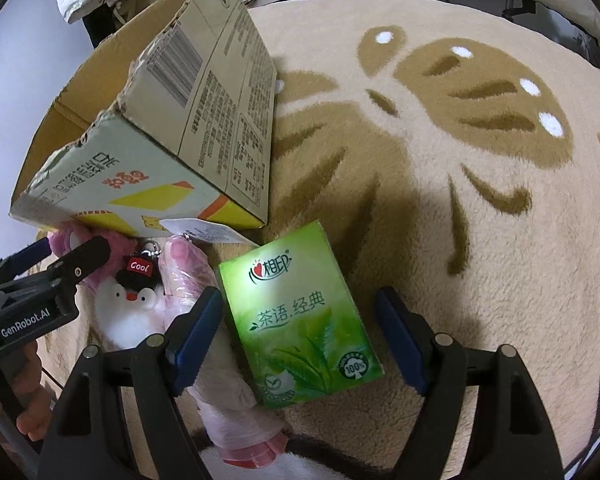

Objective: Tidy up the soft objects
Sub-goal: 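Grasp the pink plush with the left tool while the right tool grasps the green tissue pack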

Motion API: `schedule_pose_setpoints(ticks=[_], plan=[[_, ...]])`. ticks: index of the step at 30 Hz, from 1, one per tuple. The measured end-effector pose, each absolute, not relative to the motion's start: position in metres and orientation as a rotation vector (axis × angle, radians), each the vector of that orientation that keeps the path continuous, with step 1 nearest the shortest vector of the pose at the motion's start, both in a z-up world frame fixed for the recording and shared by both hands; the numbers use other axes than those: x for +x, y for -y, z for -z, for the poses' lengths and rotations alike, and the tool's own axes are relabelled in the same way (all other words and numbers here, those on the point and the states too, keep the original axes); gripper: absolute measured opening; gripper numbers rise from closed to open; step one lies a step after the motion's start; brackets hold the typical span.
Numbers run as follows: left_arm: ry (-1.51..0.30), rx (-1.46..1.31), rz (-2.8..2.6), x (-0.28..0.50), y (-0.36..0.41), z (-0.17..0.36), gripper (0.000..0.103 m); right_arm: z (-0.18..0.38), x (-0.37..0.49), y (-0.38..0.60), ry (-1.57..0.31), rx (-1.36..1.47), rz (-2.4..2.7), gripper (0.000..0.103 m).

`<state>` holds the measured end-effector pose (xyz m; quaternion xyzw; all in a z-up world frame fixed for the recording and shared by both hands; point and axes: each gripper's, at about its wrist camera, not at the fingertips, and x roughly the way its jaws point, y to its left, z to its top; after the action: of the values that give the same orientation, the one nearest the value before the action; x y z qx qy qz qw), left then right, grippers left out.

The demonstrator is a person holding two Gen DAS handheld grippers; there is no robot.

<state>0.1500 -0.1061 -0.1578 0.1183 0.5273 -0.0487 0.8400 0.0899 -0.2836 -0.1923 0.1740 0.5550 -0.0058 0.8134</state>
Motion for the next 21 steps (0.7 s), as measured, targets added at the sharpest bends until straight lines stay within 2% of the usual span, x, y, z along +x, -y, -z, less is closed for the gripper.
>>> schedule_pose_setpoints(ticks=[3,7,12,16,17,18,21], plan=[[-1.115,0.247,0.106,0.151,0.106,0.159,0.103,0.192,0.09,0.283,-1.182,0.374,0.015,0.082],[-1.124,0.227,0.103,0.151,0.103,0.16,0.098,0.189,0.088,0.289,-1.171,0.383,0.025,0.066],[-1.107,0.212,0.097,0.145,0.1,0.154,0.086,0.186,0.089,0.288,-1.155,0.402,0.01,0.064],[-1.1,0.174,0.093,0.143,0.091,0.149,0.07,0.184,0.088,0.29,-1.136,0.42,-0.009,0.064],[-1.097,0.168,0.094,0.142,0.09,0.147,0.041,0.183,0.09,0.289,-1.137,0.422,-0.011,0.064],[-1.101,0.144,0.124,0.141,0.088,0.146,0.037,0.184,0.09,0.289,-1.138,0.425,-0.015,0.064],[-1.114,0.128,0.171,0.139,0.092,0.144,0.035,0.182,0.091,0.291,-1.137,0.429,-0.02,0.064]])
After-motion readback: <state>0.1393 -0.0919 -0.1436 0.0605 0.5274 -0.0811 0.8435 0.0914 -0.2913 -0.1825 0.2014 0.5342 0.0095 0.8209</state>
